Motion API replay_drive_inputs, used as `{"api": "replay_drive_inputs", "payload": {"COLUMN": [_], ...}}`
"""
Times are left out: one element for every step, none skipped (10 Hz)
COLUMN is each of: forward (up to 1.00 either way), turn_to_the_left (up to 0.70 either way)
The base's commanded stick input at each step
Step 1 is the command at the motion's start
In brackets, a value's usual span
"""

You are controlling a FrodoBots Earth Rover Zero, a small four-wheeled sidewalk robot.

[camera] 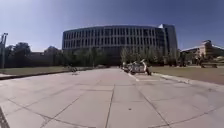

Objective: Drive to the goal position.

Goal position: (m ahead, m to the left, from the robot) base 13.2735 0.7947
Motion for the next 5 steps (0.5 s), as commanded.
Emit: {"api": "replay_drive_inputs", "payload": {"forward": [0.70, 0.70, 0.70, 0.70, 0.70], "turn_to_the_left": [0.00, 0.00, 0.00, 0.00, 0.07]}}
